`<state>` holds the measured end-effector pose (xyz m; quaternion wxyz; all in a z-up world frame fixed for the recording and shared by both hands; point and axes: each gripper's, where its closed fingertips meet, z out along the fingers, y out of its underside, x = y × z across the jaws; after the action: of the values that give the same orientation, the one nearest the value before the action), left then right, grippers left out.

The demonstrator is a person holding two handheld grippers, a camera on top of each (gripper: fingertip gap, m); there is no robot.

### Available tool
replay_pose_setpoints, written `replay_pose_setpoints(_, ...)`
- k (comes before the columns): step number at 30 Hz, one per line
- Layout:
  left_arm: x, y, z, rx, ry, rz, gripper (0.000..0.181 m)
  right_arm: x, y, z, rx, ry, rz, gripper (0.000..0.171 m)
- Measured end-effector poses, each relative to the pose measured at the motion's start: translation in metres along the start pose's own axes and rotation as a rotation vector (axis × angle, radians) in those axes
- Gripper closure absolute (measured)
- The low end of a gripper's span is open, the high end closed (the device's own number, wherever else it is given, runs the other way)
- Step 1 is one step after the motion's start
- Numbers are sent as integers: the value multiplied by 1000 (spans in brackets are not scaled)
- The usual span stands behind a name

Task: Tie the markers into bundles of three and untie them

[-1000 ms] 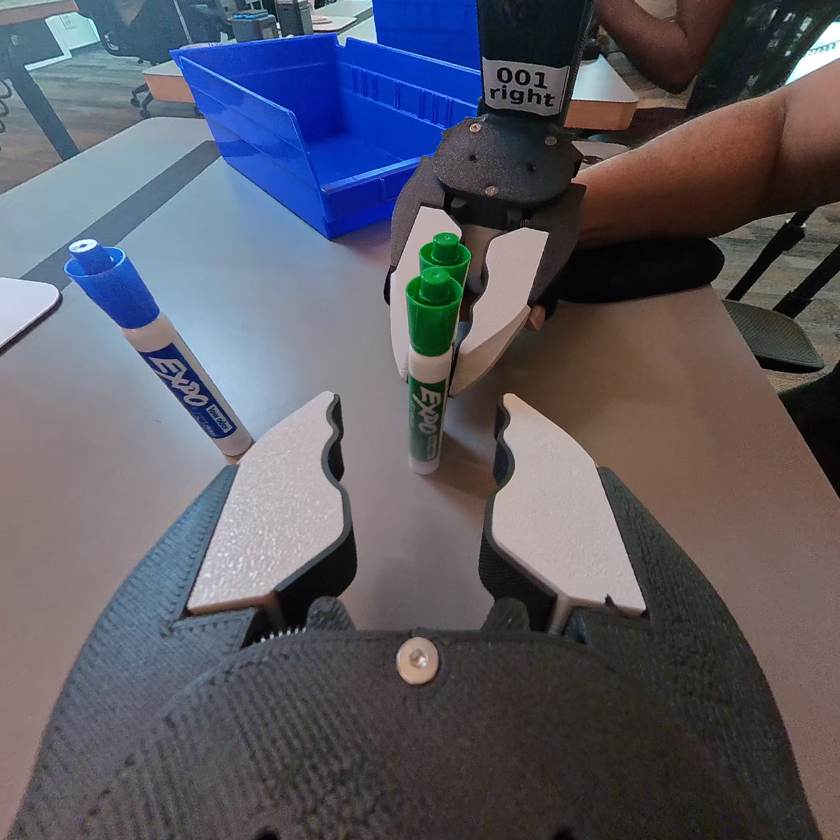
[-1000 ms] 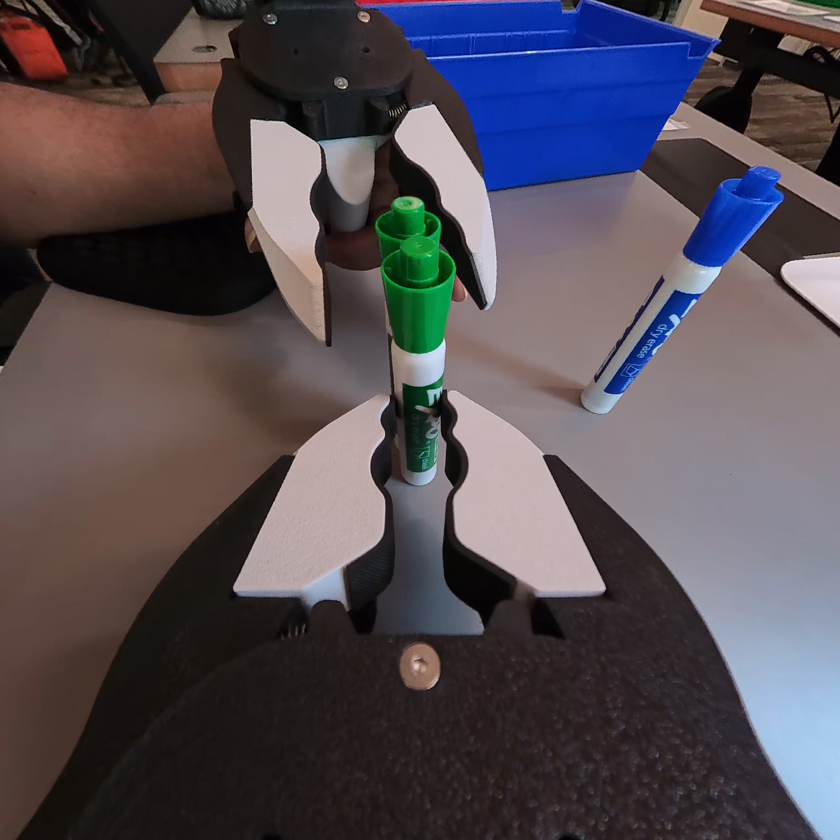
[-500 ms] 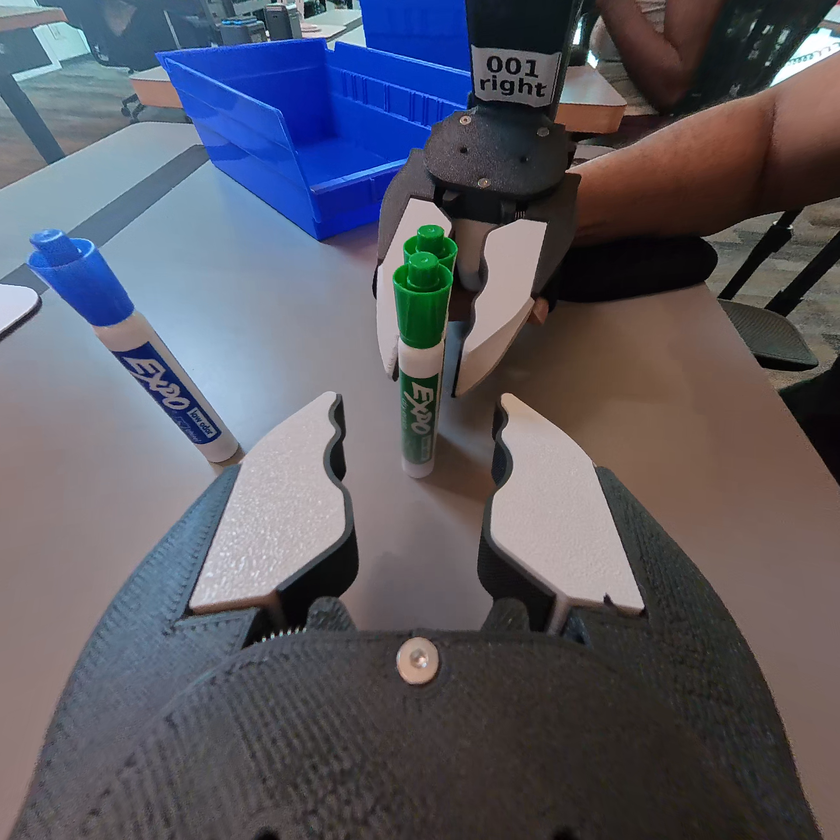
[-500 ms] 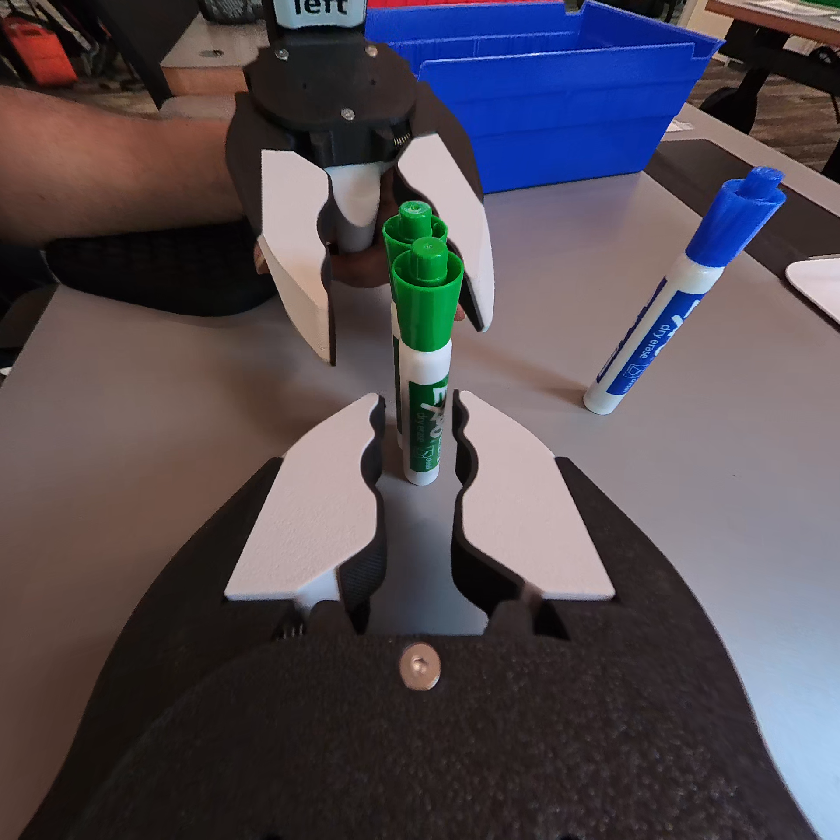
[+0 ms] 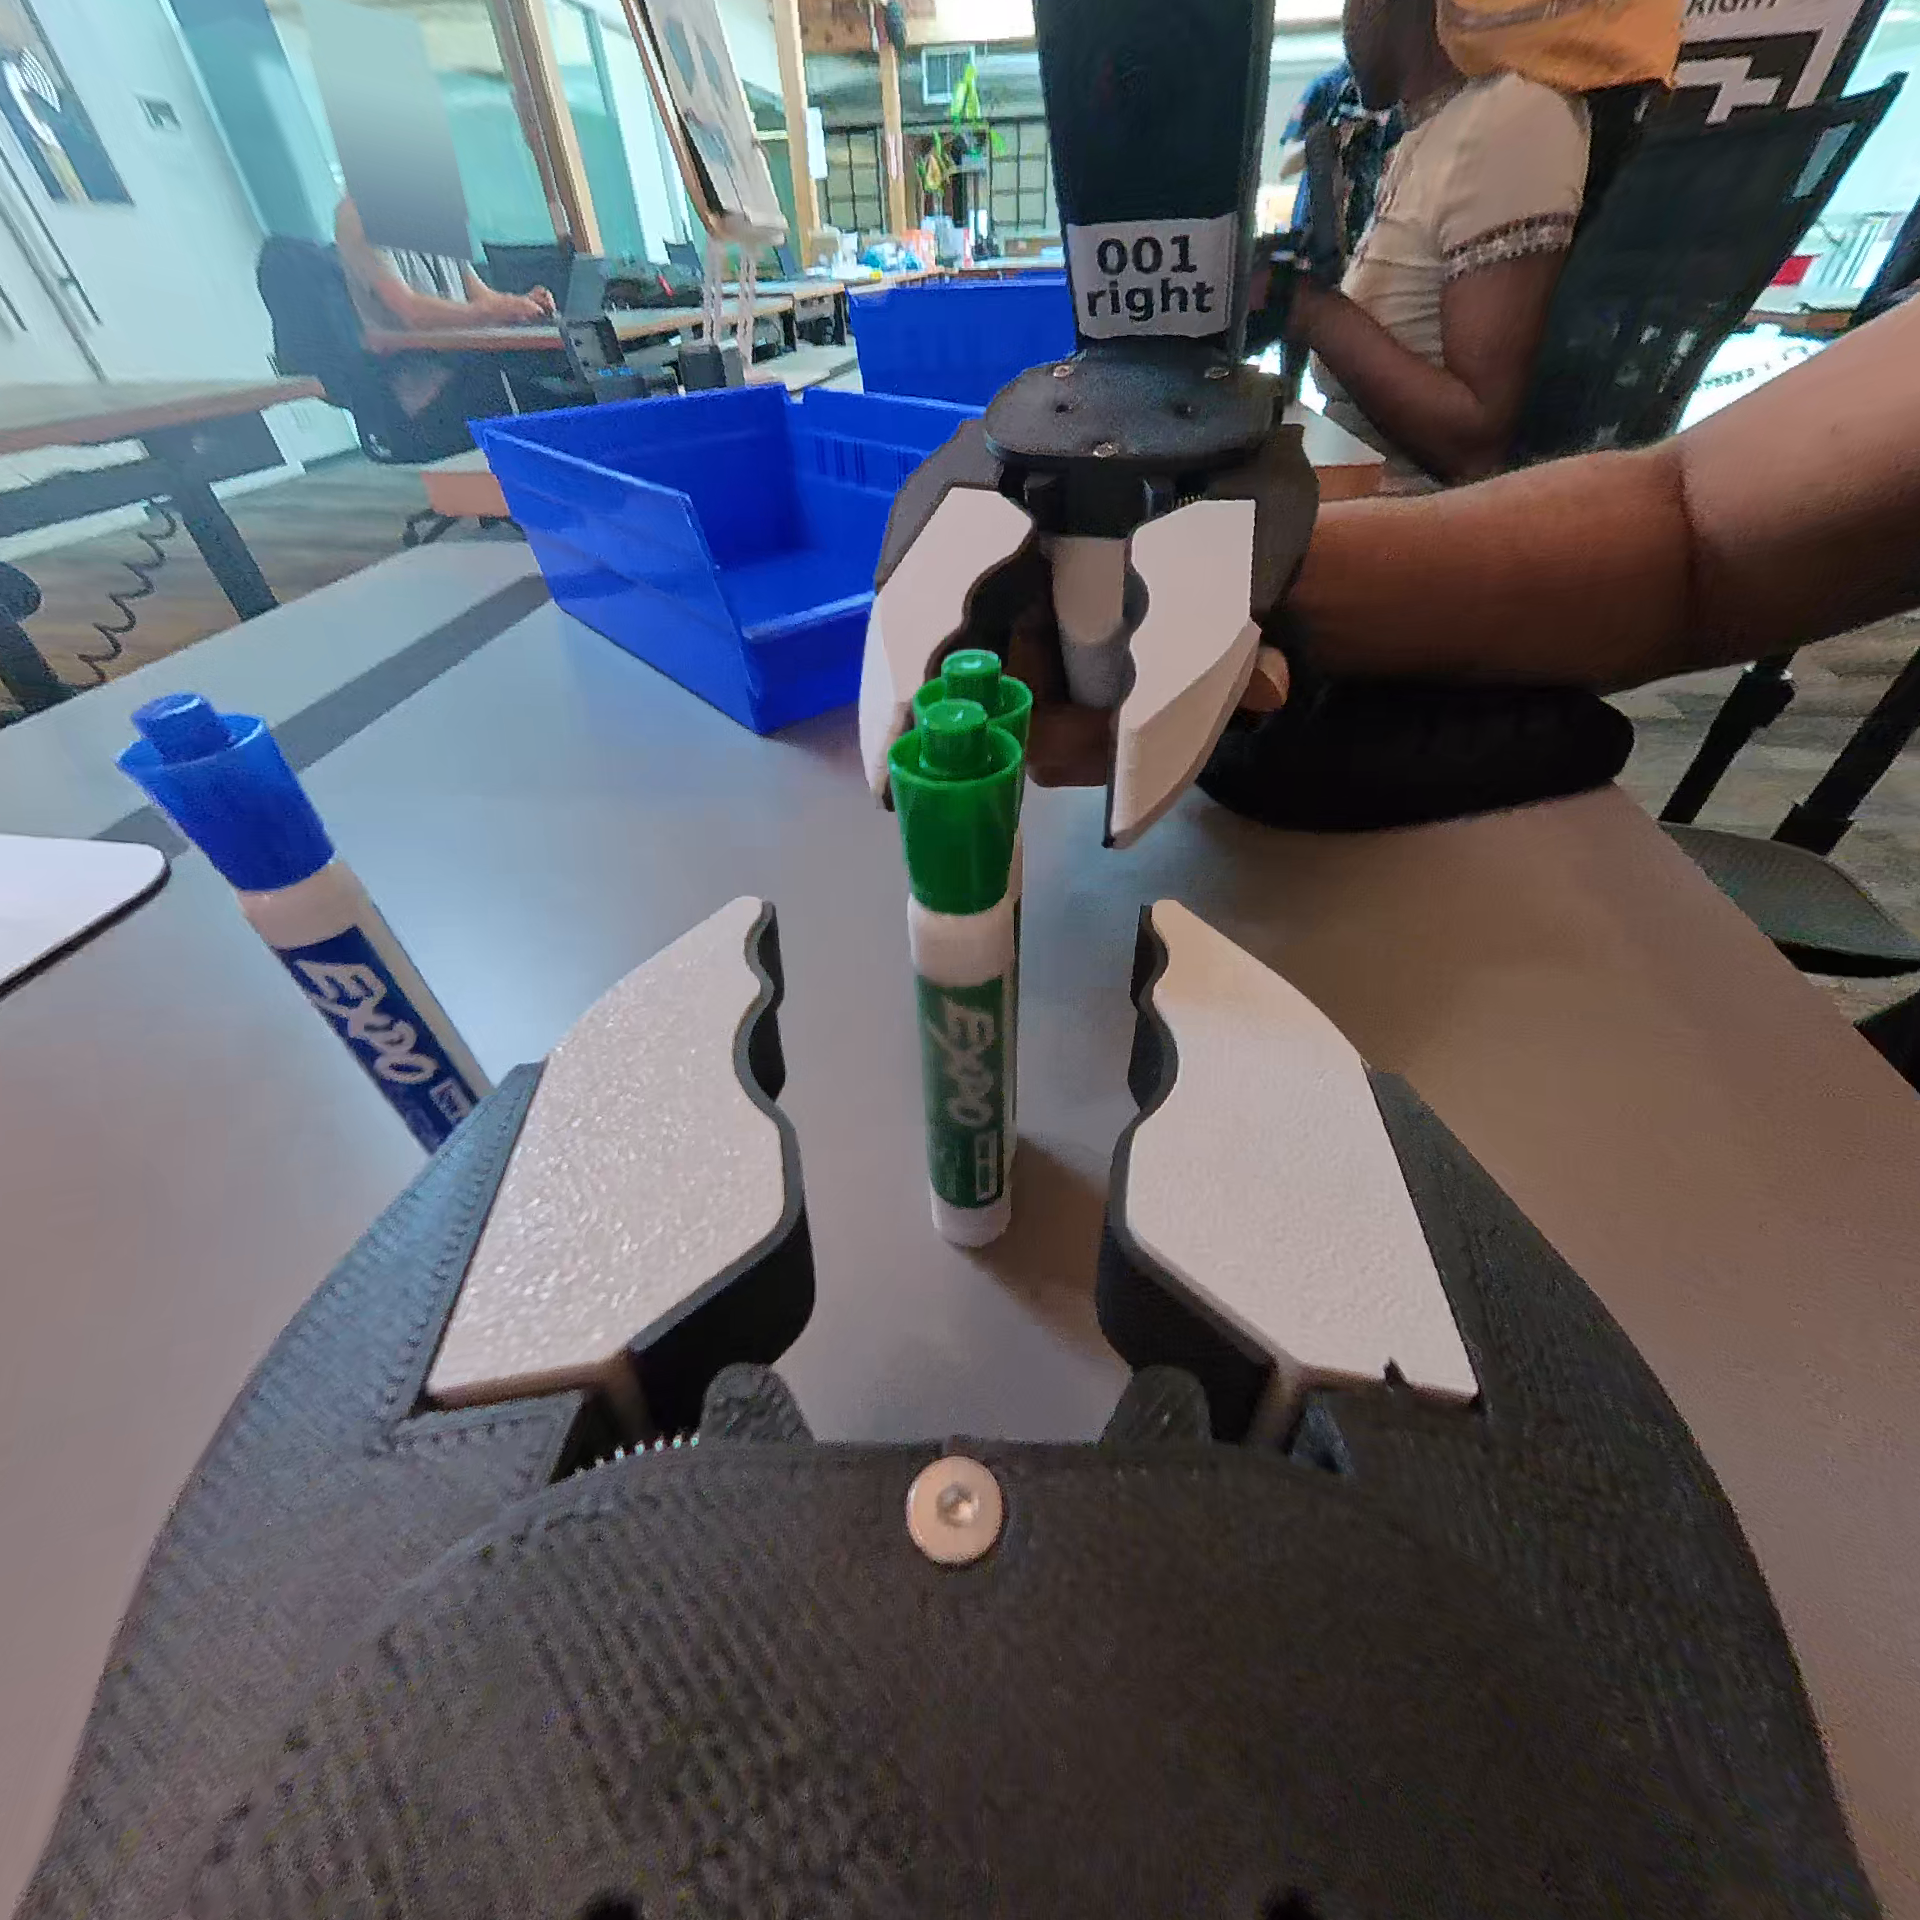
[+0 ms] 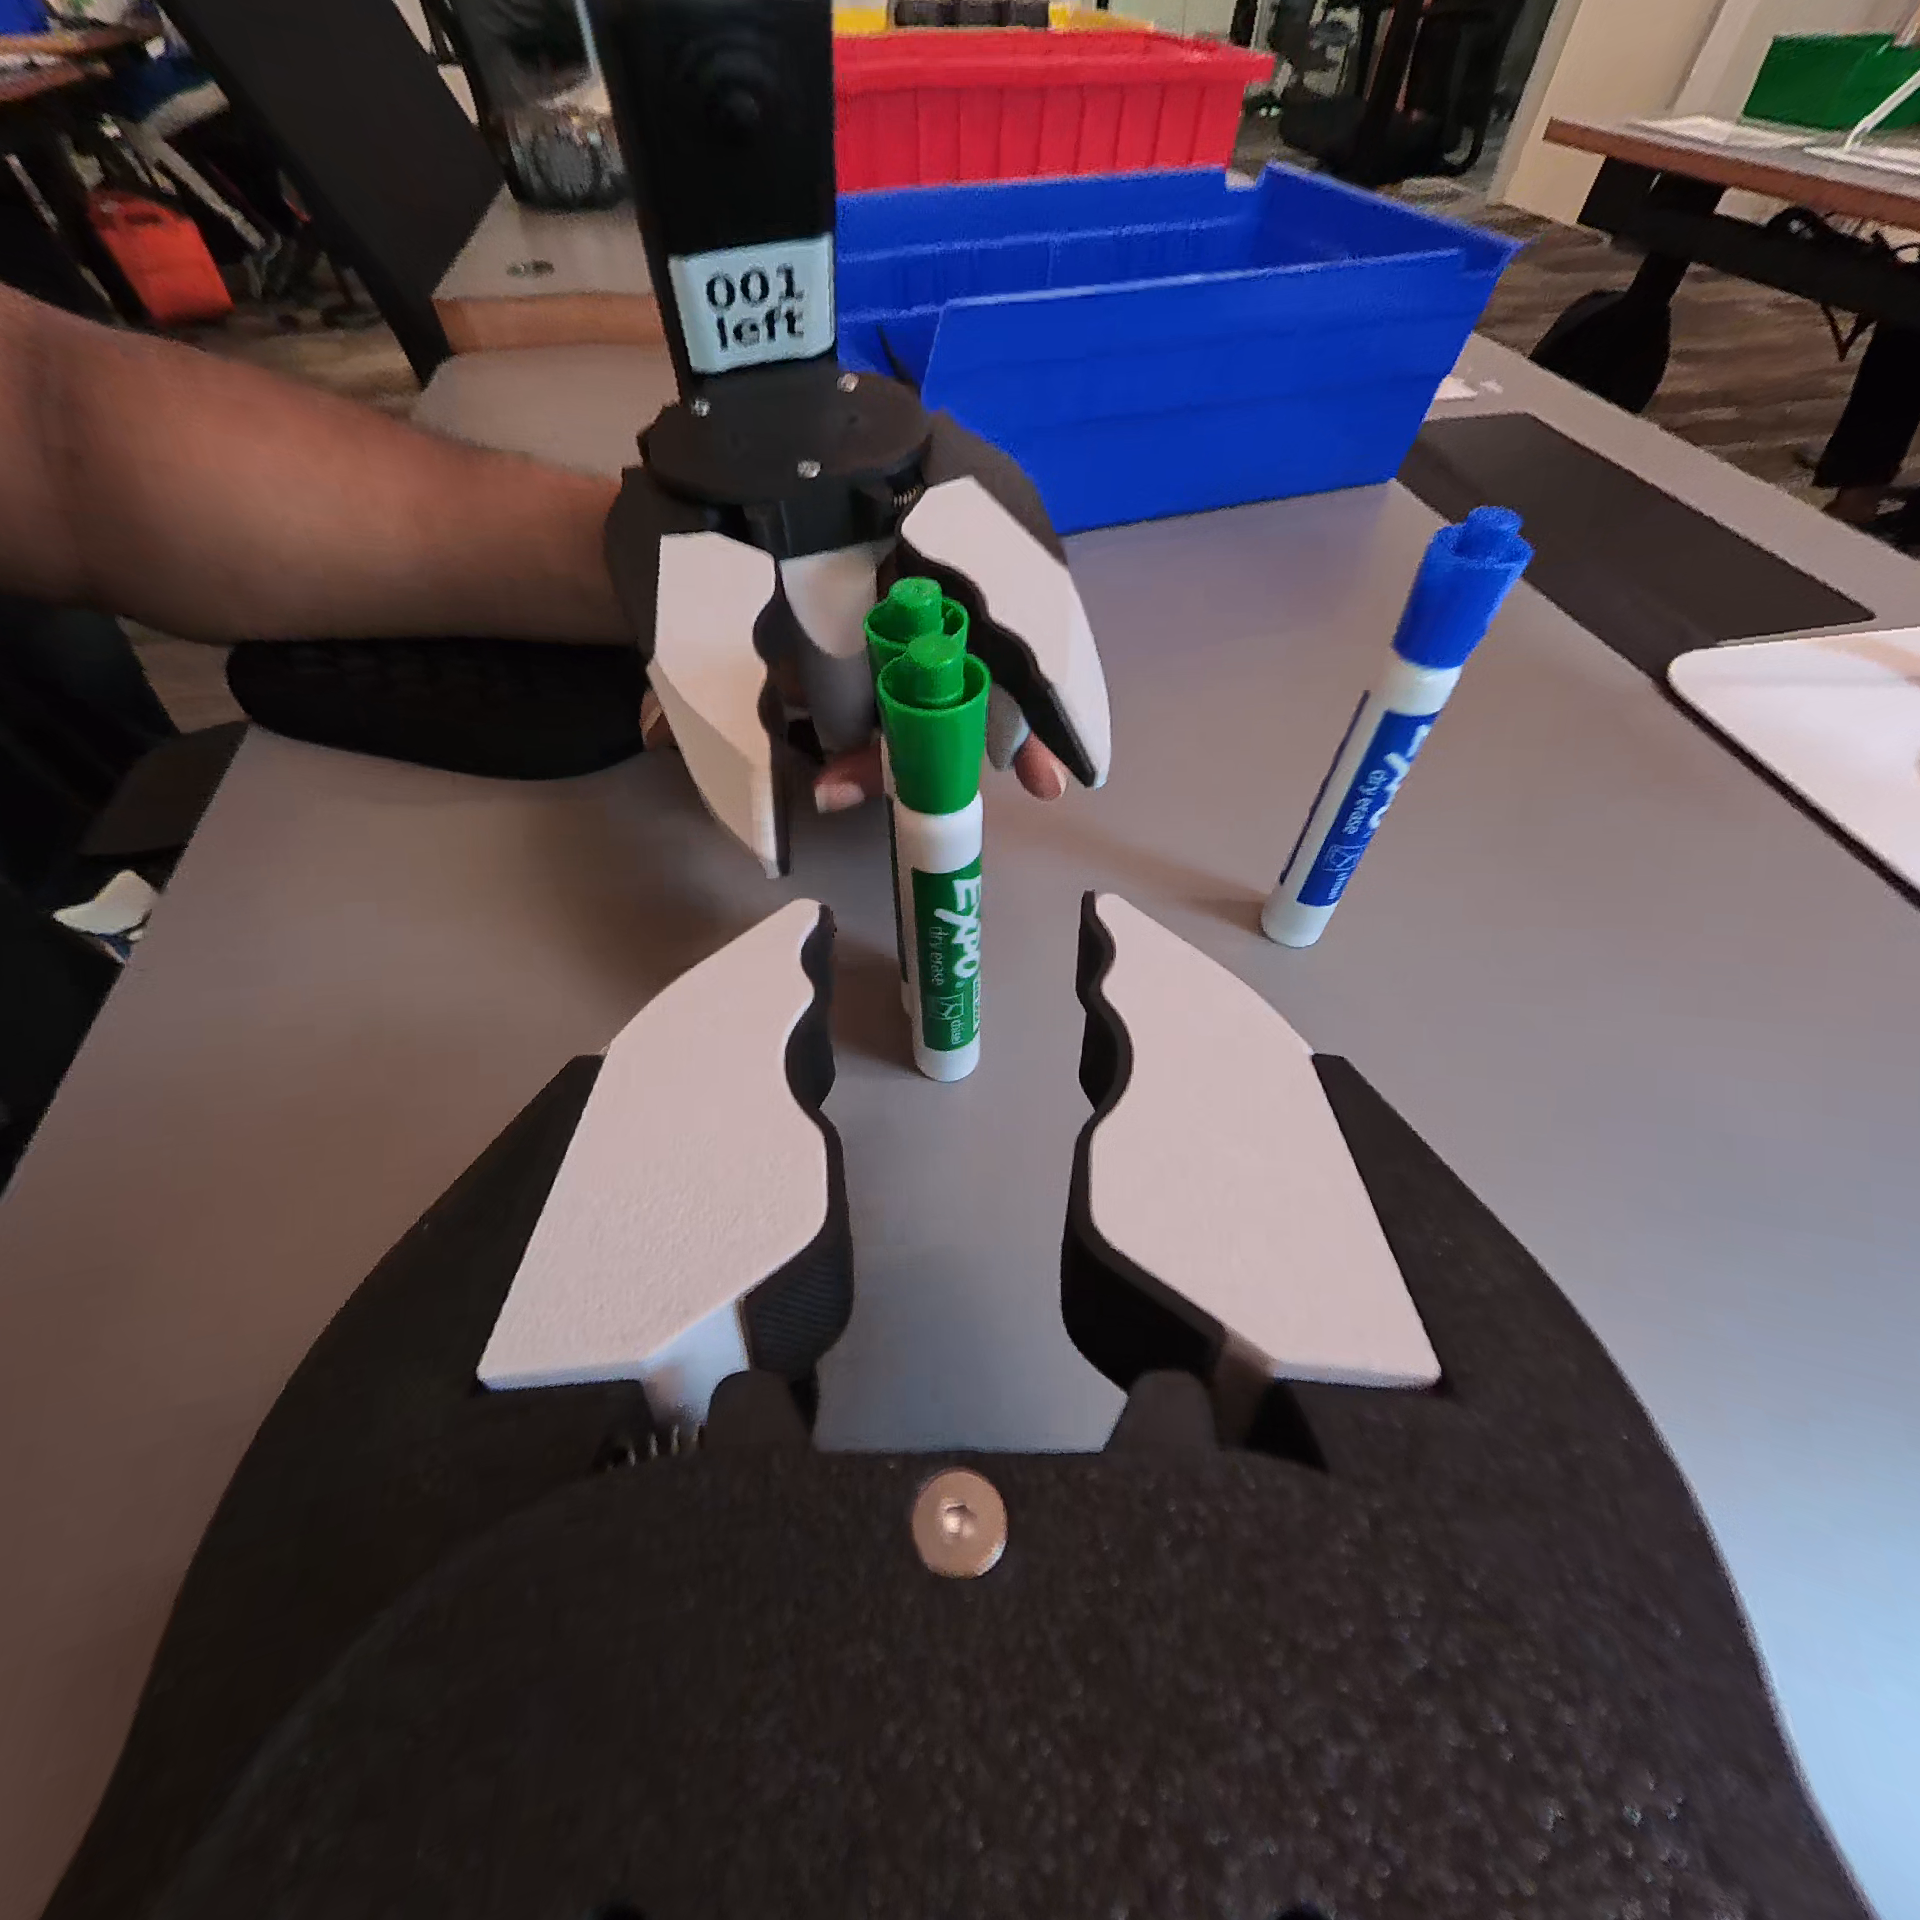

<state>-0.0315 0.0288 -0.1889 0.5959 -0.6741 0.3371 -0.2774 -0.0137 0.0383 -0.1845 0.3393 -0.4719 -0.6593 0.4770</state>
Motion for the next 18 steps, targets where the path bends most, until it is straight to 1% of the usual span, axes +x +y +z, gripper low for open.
replay_pose_setpoints(4, 0, -4, 11, 4, -62, 24, 113, 7, -7, -11, 45, 12, 23, 126)
replay_pose_setpoints(6, -4, -9, 16, 5, -142, -14, 111, 10, -10, -13, 62, 25, 38, 127)
replay_pose_setpoints(9, -11, -11, 18, -13, -305, -48, 107, 14, -15, -14, 80, 36, 44, 126)
replay_pose_setpoints(11, -11, -9, 18, -24, -375, -56, 104, 15, -19, -13, 86, 32, 43, 126)
replay_pose_setpoints(14, -17, -7, 9, -59, -545, -32, 104, 15, -25, -11, 102, 23, 35, 125)
replay_pose_setpoints(18, -21, -10, -1, -34, -752, -44, 102, 6, -25, 0, 87, -76, 16, 124)
